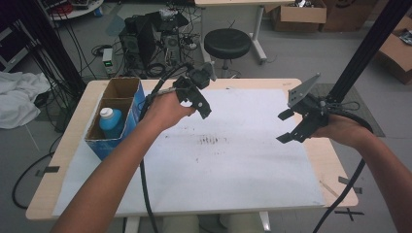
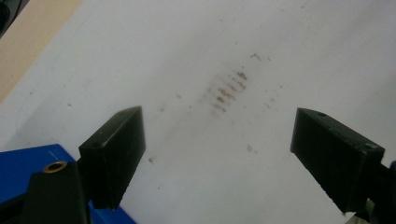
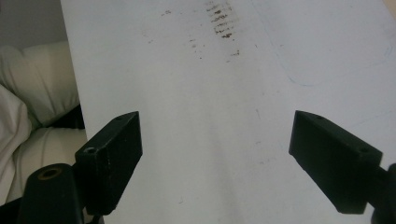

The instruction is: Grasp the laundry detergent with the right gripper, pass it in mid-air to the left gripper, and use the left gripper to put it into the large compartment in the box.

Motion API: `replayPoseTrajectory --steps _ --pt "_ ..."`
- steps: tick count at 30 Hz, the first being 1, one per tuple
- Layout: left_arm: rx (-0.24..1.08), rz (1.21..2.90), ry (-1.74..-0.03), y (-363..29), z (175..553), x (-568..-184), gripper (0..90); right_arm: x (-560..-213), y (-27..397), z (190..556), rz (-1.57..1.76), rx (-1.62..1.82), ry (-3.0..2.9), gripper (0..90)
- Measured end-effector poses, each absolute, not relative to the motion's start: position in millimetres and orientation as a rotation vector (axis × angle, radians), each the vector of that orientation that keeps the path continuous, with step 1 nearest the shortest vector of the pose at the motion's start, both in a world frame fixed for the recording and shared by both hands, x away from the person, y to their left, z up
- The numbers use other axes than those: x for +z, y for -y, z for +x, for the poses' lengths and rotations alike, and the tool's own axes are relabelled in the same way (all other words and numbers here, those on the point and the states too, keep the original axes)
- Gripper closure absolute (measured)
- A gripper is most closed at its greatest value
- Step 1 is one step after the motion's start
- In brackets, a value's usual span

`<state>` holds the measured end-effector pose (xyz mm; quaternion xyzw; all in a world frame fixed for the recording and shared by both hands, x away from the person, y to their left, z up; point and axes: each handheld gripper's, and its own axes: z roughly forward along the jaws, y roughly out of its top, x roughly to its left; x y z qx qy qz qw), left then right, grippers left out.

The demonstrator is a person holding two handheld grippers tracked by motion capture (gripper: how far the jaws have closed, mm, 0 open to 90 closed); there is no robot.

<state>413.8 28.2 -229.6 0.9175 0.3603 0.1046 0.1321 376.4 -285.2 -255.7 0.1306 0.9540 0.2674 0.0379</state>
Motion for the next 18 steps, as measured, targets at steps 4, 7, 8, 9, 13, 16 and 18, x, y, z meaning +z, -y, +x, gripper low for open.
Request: replayPoseTrajectory --steps 4,7,8,9,13,16,18 --pt "0.299 2.664 -1.042 -27.9 414.0 -229.4 18.8 -255.7 285.7 375.6 0.403 0.822 -2.925 17.0" --pt "0.297 2.669 -1.042 -28.0 414.0 -229.6 18.8 -255.9 285.9 375.5 0.405 0.822 -2.926 17.0" --pt "0.295 2.668 -1.04 -28.2 414.0 -229.6 18.8 -256.0 285.9 375.5 0.404 0.821 -2.926 17.0" --pt "0.295 2.667 -1.041 -28.3 414.0 -229.6 18.8 -256.4 285.8 375.4 0.404 0.82 -2.928 17.0" --pt "0.286 2.665 -1.048 -29.4 413.8 -229.4 18.9 -258.0 285.5 374.5 0.411 0.818 -2.931 17.0" --pt "0.284 2.66 -1.051 -30.2 413.4 -229.1 18.9 -258.9 285.8 374.5 0.401 0.822 -2.93 17.0" --pt "0.281 2.658 -1.055 -30.7 413.3 -229.2 19.0 -259.0 285.9 374.5 0.402 0.823 -2.93 17.0"
